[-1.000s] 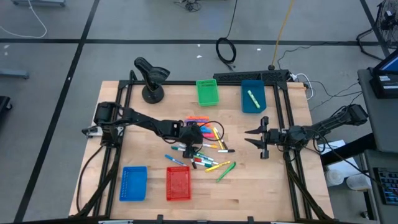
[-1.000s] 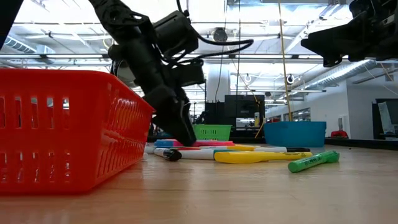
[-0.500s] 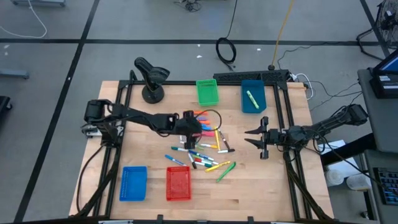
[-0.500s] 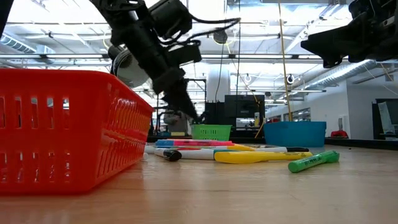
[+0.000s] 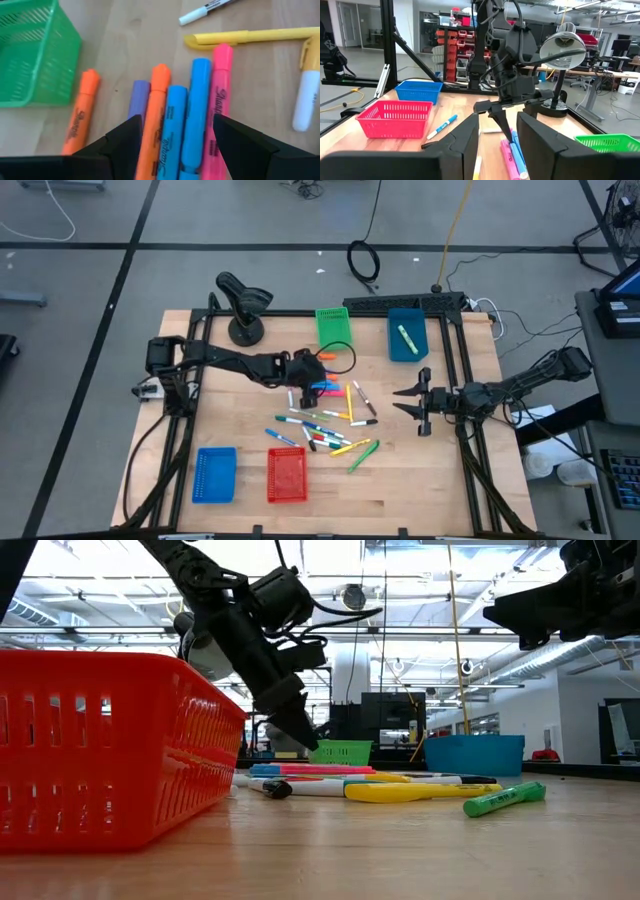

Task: Pick & Place Markers
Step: Put the bottom blue highlighter into the dark blue bin

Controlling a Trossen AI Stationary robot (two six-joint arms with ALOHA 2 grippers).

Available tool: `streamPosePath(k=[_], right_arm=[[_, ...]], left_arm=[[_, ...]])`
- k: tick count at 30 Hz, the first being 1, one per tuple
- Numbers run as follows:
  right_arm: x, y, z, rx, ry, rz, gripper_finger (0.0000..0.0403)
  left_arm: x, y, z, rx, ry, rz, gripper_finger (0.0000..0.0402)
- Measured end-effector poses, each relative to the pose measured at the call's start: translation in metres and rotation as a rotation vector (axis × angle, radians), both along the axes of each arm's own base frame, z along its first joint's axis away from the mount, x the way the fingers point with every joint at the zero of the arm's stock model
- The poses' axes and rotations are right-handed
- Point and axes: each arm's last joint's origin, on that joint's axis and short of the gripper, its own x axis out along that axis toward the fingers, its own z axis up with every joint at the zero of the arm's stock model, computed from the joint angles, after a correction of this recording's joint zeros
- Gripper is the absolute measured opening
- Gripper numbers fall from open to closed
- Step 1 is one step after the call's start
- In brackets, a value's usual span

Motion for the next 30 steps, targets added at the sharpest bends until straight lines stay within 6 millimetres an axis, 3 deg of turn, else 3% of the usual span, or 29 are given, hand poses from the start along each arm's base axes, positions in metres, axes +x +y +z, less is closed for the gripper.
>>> streamPosePath(k=[6, 14, 24, 30], right_arm=[[0.0, 0.0, 0.0, -0.001, 0.002, 0.0, 0.0121], [0.0, 0.0, 0.0, 0.0, 0.0, 0.0, 0.0121], [0.0, 0.0, 0.0, 0.0, 0.0, 0.0, 0.0121], [0.0, 0.0, 0.0, -0.001, 0.003, 0.0, 0.0121]], left_arm=[[-0.001, 0.0, 0.001, 0.093, 0.014, 0.072, 0.025], [0.004, -0.014, -0.009, 0.058, 0.029, -0.008, 0.0243], [0.006, -0.017, -0.008, 0.094, 0.023, -0.065, 0.0125], [0.005, -0.011, -0.009, 0.063, 0.02, -0.041, 0.0092]])
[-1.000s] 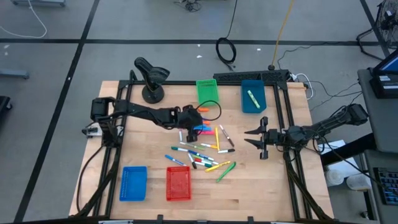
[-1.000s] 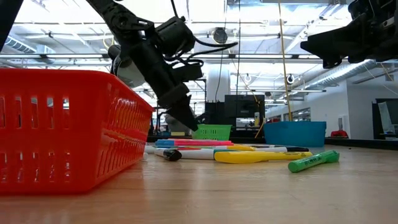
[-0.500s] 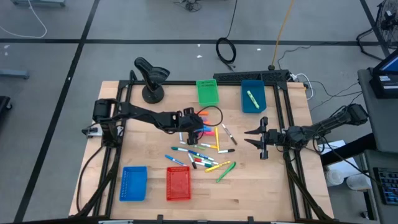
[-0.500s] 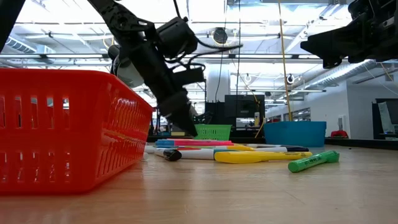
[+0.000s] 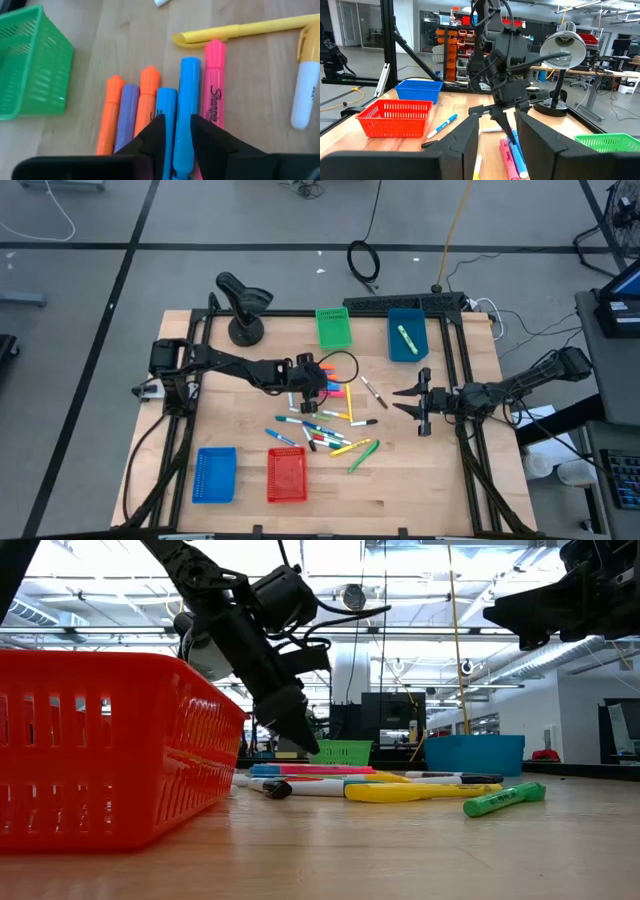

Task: Pick & Place Markers
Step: Put the bottom blue highlighter into the dark blue bin

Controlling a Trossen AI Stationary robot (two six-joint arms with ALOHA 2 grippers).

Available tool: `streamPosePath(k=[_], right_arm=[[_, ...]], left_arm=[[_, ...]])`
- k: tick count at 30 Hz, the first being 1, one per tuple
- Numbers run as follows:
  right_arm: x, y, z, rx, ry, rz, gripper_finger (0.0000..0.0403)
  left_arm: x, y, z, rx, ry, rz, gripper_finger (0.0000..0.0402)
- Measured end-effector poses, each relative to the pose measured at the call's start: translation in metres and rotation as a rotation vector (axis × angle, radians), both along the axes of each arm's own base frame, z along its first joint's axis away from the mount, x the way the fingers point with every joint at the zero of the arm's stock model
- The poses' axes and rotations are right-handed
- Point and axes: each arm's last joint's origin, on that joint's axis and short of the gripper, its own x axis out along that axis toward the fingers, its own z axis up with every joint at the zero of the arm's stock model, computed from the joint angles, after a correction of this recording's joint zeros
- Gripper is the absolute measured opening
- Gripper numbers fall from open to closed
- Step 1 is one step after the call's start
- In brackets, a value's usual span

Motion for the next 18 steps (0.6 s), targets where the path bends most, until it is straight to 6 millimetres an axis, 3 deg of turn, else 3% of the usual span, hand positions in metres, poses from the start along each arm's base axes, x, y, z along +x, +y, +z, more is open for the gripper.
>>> streamPosePath(k=[6, 18], right_arm=[[0.0, 0.0, 0.0, 0.0, 0.0, 0.0, 0.0121], [0.0, 0.0, 0.0, 0.0, 0.0, 0.0, 0.0121]], left_arm=[[-0.001, 0.005, -0.006, -0.107, 0.013, -0.05, 0.0094], [0.007, 0.008, -0.031, -0.102, 0.028, -0.051, 0.0093]])
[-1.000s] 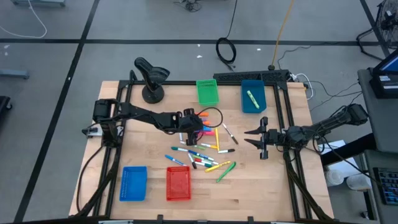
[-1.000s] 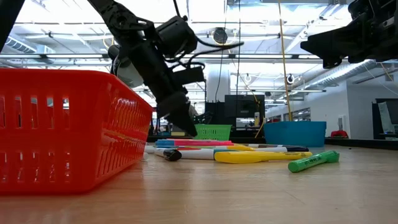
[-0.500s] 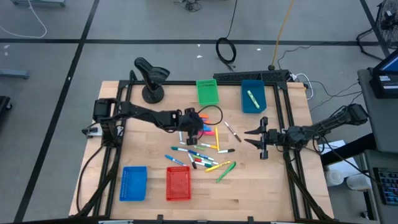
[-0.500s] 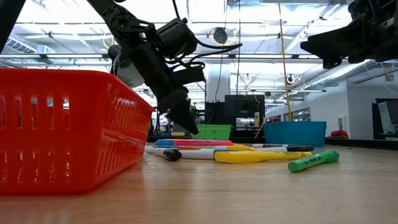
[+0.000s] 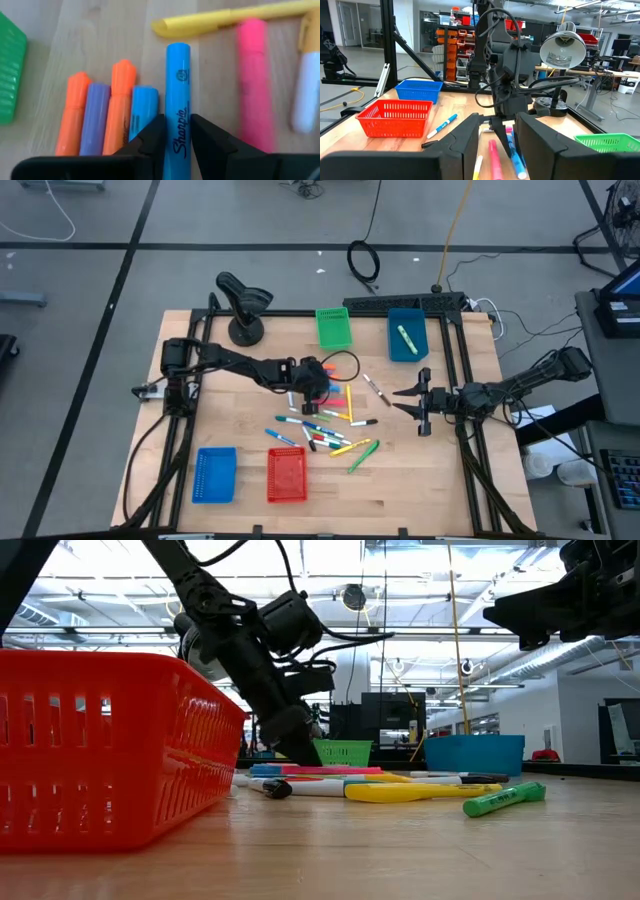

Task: Pick & Place Markers
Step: Put the bottom blue highlighter into the dark blue bin

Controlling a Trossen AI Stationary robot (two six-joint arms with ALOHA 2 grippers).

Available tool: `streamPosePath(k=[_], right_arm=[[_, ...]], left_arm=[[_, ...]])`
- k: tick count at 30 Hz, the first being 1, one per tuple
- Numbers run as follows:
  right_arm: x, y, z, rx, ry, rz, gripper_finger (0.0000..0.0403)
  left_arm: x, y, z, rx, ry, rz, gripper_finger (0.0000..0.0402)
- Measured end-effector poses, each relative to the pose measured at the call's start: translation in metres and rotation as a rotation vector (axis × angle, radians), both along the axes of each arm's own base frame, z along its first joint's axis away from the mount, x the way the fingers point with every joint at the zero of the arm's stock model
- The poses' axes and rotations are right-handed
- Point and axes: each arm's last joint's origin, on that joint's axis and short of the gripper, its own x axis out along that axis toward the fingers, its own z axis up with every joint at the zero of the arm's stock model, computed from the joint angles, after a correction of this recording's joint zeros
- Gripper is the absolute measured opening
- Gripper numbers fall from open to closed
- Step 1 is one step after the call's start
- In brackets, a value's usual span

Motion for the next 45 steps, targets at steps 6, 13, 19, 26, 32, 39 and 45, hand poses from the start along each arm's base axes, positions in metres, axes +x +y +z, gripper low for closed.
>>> streamPosePath(k=[6, 13, 19, 26, 32, 39, 45], right_arm=[[0.0, 0.0, 0.0, -0.001, 0.003, 0.0, 0.0121], [0.0, 0.0, 0.0, 0.003, 0.003, 0.0, 0.0121], [0.0, 0.0, 0.0, 0.003, 0.003, 0.0, 0.0121], [0.0, 0.0, 0.0, 0.003, 0.003, 0.0, 0.0121], [0.0, 0.0, -0.001, 0.004, 0.009, -0.001, 0.0121], [0.002, 0.0, -0.001, -0.002, 0.01, -0.005, 0.0121], [0.008, 0.002, -0.009, -0.079, 0.088, -0.023, 0.0145]], left_arm=[[0.001, 0.0, -0.007, -0.013, 0.01, 0.013, 0.0093], [0.0, 0.0, -0.007, -0.04, 0.015, 0.022, 0.0093], [-0.001, -0.001, -0.005, -0.066, 0.017, 0.046, 0.0077], [-0.005, -0.005, 0.021, -0.009, -0.035, 0.034, 0.0062], [-0.01, -0.01, 0.066, 0.053, -0.176, 0.01, 0.0062], [-0.012, -0.027, 0.109, 0.081, -0.383, -0.082, 0.0062], [-0.011, -0.041, 0.117, 0.067, -0.442, -0.112, 0.0062]])
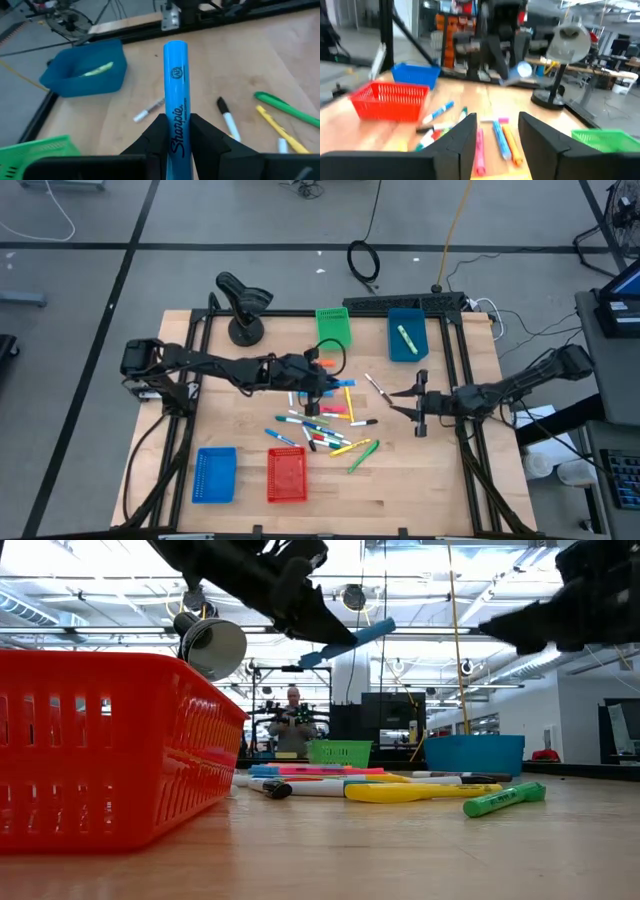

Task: Pick & Place Markers
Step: Put the bottom blue highlighter into the dark blue bin

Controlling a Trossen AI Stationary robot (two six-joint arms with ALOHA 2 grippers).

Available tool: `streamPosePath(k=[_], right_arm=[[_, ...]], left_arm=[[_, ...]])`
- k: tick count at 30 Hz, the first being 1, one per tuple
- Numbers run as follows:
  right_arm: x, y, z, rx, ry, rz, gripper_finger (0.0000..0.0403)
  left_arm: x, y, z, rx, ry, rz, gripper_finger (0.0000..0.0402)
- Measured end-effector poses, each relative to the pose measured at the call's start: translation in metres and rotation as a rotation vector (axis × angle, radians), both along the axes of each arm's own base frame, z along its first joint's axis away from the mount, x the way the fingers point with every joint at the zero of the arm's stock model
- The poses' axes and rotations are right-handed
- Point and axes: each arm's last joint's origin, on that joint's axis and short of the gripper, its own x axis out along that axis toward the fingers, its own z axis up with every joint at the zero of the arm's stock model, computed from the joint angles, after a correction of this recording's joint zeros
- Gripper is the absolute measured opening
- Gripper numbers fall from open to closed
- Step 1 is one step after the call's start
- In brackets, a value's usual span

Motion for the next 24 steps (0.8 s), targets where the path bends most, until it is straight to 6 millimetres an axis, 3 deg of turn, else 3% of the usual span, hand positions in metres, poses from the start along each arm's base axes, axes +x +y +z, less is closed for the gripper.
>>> streamPosePath(k=[7, 10, 13, 18, 24], right_arm=[[0.031, 0.005, 0.022, -0.06, 0.095, -0.109, 0.0225], [0.051, 0.003, 0.028, -0.076, 0.146, -0.145, 0.0242], [0.07, 0.0, 0.031, -0.079, 0.164, -0.166, 0.0243], [0.098, -0.004, 0.038, -0.045, 0.13, -0.049, 0.0232], [0.114, -0.007, 0.036, -0.013, 0.146, 0.01, 0.0227]], left_arm=[[-0.002, -0.011, -0.001, -0.002, 0.112, 0.015, 0.0062], [0.0, -0.016, 0.005, 0.011, 0.114, 0.014, 0.0061], [0.001, -0.021, 0.008, 0.015, 0.108, -0.003, 0.0061], [0.001, -0.029, 0.008, 0.035, 0.117, -0.037, 0.0061], [0.0, -0.036, 0.007, 0.047, 0.123, -0.061, 0.0061]])
